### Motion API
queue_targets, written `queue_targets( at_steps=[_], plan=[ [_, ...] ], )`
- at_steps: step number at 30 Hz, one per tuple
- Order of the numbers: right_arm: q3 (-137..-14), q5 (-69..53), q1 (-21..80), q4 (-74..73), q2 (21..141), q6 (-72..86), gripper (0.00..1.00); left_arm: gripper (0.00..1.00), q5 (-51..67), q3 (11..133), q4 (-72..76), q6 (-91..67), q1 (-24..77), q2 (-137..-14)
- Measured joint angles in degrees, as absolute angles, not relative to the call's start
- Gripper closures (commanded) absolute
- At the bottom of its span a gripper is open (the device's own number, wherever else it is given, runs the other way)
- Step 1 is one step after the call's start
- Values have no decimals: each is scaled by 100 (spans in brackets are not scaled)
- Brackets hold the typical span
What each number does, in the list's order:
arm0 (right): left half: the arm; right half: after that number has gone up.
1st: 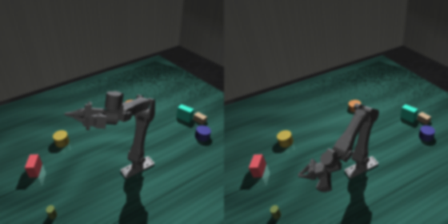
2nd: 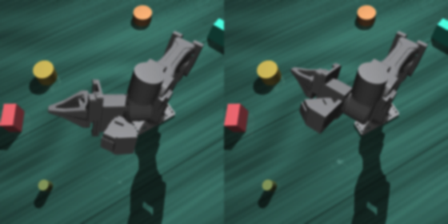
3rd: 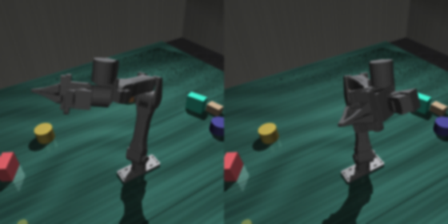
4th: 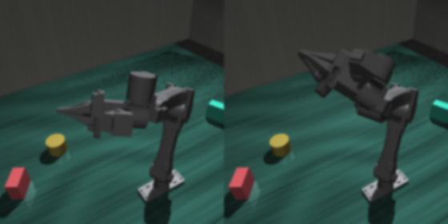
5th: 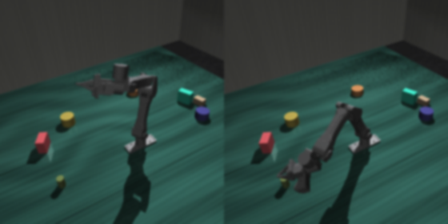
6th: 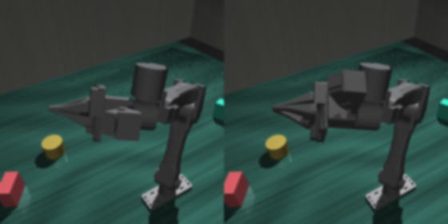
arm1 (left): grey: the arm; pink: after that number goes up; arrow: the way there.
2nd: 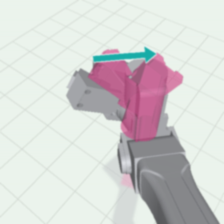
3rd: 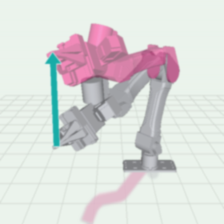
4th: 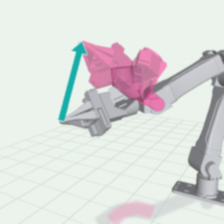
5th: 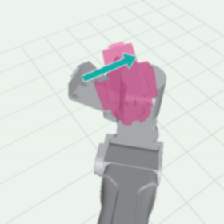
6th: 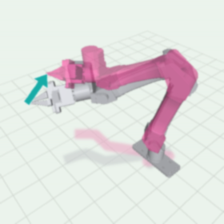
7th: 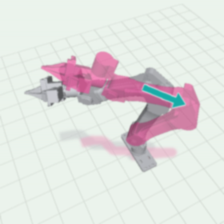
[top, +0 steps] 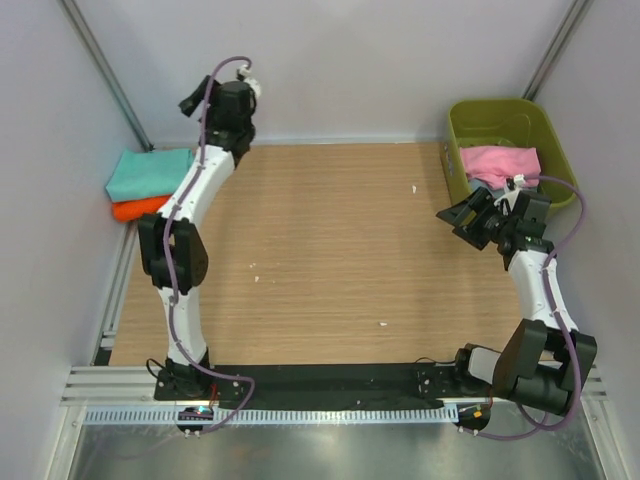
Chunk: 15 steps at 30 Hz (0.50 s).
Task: Fold and stack the t-shirts
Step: Neatly place the folded tshirt to the corner
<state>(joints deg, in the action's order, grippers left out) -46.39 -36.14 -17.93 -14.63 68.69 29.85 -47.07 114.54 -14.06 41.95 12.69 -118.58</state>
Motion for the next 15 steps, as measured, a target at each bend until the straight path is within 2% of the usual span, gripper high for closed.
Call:
queue_targets(
  at_steps=[3, 6, 10, 15],
  plan=[
    [-4740, -3590, -1837, -1743, 6810, 2794, 21, 0, -4619, 11185, -1813, 3557, 2040, -11395],
    [-5127, -3496, -1850, -2231, 6810, 2390, 17, 0, -3599, 11275, -3028, 2272, 2550, -11015],
    [-6069, -3323, -1850, -3214, 6862, 1573, 0, 0, -1776, 11153, -4252, 683, 2477, -10320],
    [-7360, -3000, -1850, -4456, 7210, 812, 0, 0, -596, 10401, -4827, -139, 2536, -9111]
  ],
)
